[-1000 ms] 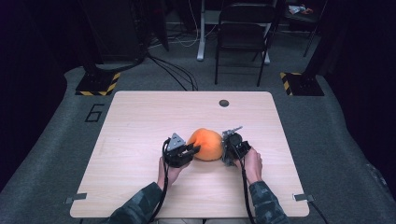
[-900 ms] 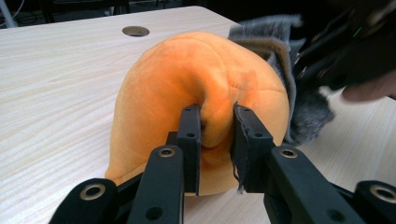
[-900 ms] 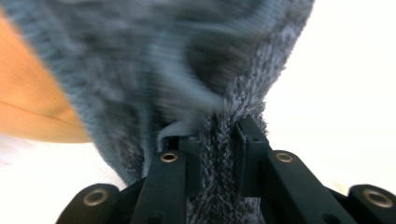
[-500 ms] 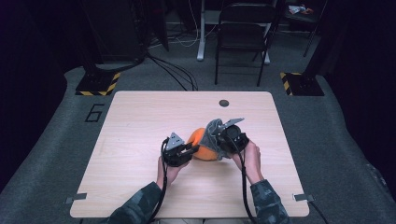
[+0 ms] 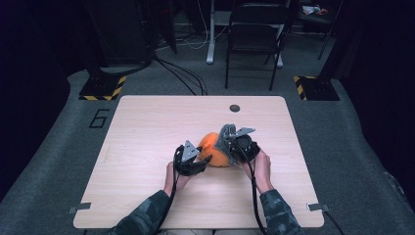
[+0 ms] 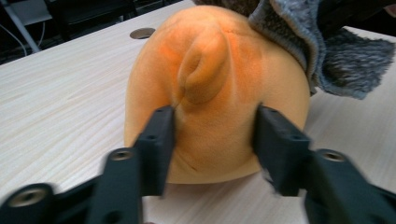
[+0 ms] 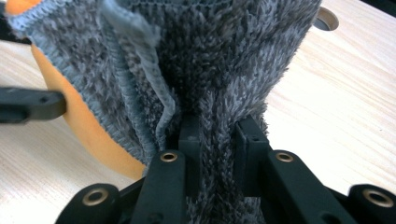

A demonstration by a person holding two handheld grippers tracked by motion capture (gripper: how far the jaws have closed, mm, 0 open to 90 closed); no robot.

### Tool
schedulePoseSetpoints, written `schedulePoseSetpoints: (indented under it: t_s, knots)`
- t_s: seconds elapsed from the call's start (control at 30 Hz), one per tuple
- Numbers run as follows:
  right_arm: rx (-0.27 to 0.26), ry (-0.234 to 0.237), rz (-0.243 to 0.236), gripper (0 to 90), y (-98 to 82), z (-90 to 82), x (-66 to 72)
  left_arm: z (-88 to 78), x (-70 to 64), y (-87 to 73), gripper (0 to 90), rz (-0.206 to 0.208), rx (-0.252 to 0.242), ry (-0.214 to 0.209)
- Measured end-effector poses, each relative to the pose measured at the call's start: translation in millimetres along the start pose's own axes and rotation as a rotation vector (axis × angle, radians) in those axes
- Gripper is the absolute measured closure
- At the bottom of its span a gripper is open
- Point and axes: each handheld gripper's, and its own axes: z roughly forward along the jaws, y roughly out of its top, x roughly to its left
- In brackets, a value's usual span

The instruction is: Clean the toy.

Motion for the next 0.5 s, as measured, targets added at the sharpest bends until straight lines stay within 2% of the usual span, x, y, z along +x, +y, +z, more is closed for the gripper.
schedulePoseSetpoints:
  t_s: [0.1,0.13,0.17,0.27,0.33,0.43,0.5]
  knots:
    - [-0.01,0.007,0.002,75.5,0.1,0.1,-1.4,0.1,-0.1,0.3,71.6,-0.019,0.008,0.01]
    - [-0.01,0.002,0.014,75.5,0.1,-0.6,-0.8,-0.7,-0.8,1.2,74.7,-0.025,0.011,0.011]
    - [-0.02,0.001,0.005,75.5,0.5,-1.0,-1.5,-1.8,-0.8,2.2,76.5,-0.021,0.011,0.014]
    - [-0.026,-0.006,0.023,75.5,4.5,-8.7,-1.6,-6.8,-0.1,7.3,79.6,-0.057,0.01,0.012]
    - [-0.056,-0.004,0.028,75.5,9.4,-19.1,-1.3,-11.6,0.1,12.2,80.6,-0.096,0.01,-0.003]
    - [-0.114,0.03,0.044,75.5,18.0,-37.3,3.9,-18.4,-3.9,18.4,81.0,-0.138,0.002,-0.033]
    - [-0.142,0.05,0.019,75.4,21.7,-42.7,11.1,-20.2,-8.5,20.4,81.0,-0.134,0.005,-0.045]
